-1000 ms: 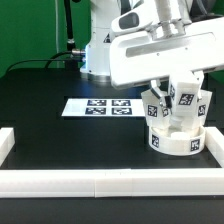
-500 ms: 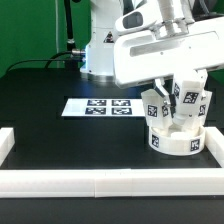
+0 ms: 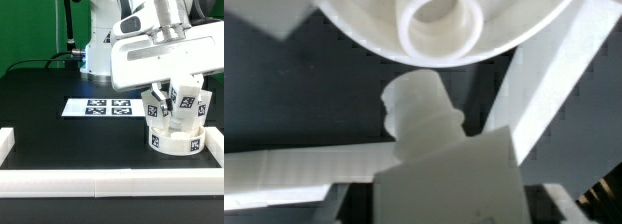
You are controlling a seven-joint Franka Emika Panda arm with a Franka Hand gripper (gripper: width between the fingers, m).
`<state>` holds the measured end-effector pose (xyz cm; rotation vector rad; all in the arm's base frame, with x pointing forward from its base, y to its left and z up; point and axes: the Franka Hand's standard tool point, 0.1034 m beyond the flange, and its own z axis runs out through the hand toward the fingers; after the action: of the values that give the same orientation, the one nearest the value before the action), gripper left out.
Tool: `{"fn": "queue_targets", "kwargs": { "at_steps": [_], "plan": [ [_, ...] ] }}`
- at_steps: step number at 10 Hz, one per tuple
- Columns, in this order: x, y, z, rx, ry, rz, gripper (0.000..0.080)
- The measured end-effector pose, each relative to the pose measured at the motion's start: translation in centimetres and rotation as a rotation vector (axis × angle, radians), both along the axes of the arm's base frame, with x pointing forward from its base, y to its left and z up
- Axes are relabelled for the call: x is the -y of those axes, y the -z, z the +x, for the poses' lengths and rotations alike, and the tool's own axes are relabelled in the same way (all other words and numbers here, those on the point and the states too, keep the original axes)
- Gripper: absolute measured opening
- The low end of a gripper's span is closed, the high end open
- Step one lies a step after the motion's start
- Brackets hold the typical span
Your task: Assemble stool
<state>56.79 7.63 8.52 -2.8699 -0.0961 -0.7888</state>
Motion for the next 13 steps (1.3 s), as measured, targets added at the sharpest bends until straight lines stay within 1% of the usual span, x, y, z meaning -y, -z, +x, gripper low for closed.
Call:
{"fn": "queue_targets", "kwargs": {
  "at_steps": [2,4,8,13],
  "plan": [
    [-0.3,-0.2,-0.4,0.004,-0.015,-0.006,0.0324],
    [-0.5,0.4,-1.1,-0.009,-0.023,-0.008,0.0324],
    [-0.5,0.5,-1.1,-0.014,-0.023,-0.007,0.0324],
    [-0.8,1.1,-1.2,-0.023,-0.025,-0.003,0.0325]
  ]
}}
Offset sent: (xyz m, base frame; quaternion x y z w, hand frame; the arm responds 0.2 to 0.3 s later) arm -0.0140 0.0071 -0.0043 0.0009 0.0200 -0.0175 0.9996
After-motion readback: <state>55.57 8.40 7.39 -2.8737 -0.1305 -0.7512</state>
